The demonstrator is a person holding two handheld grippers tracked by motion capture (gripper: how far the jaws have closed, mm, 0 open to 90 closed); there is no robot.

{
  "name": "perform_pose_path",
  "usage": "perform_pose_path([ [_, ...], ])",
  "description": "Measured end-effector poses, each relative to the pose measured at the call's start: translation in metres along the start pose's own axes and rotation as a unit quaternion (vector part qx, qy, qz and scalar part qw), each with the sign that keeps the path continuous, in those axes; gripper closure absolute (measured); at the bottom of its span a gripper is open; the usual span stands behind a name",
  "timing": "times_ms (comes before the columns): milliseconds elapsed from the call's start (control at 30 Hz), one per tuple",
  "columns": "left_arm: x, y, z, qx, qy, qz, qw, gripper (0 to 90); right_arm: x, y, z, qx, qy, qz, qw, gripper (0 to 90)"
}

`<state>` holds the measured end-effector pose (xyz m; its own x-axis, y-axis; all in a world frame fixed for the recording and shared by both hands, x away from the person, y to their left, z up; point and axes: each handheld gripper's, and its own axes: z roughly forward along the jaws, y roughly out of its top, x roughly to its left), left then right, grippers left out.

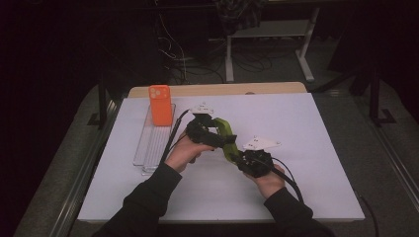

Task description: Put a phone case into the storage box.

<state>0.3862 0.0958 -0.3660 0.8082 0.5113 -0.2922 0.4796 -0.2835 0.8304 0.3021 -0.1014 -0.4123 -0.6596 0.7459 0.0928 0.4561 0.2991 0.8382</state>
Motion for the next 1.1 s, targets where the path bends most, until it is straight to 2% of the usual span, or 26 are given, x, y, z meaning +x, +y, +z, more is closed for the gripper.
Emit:
perform_pose_path([
  [133,0.0,0.0,0.0,-0.008,0.003,-0.001,1.0,5.4,0.0,-0.001,0.001,0.006,-0.002,0.003,1.0,75.6],
  [400,0.001,-0.003,-0.002,-0.009,0.003,-0.004,0.9999,9.2,0.001,-0.002,0.003,0.017,-0.002,0.002,0.9999,75.6],
  [500,0.001,-0.002,-0.005,-0.01,-0.004,0.0,0.9999,11.6,0.001,-0.003,0.004,0.016,-0.003,-0.006,0.9999,75.3],
  [567,0.0,-0.001,-0.008,-0.021,-0.012,-0.006,0.9997,14.0,0.001,-0.003,0.005,0.016,-0.003,-0.009,0.9998,74.9],
  [800,-0.006,0.001,-0.011,-0.026,-0.01,0.004,0.9996,15.4,0.002,-0.002,0.005,0.012,0.006,-0.012,0.9998,73.6],
  [867,-0.007,0.003,-0.012,-0.025,-0.006,0.011,0.9996,15.6,0.002,-0.002,0.004,0.009,0.012,-0.012,0.9998,69.0],
  [900,-0.007,0.004,-0.013,-0.026,0.003,0.016,0.9995,15.7,0.002,-0.002,0.004,0.009,0.015,-0.011,0.9998,62.4],
  [1033,-0.001,0.008,-0.02,-0.027,0.016,0.017,0.9994,15.8,-0.002,-0.004,0.001,0.013,0.04,-0.005,0.9991,38.5],
  [1100,0.003,0.012,-0.025,-0.032,0.028,0.012,0.999,15.8,-0.007,-0.006,-0.004,0.016,0.052,0.0,0.9985,29.5],
])
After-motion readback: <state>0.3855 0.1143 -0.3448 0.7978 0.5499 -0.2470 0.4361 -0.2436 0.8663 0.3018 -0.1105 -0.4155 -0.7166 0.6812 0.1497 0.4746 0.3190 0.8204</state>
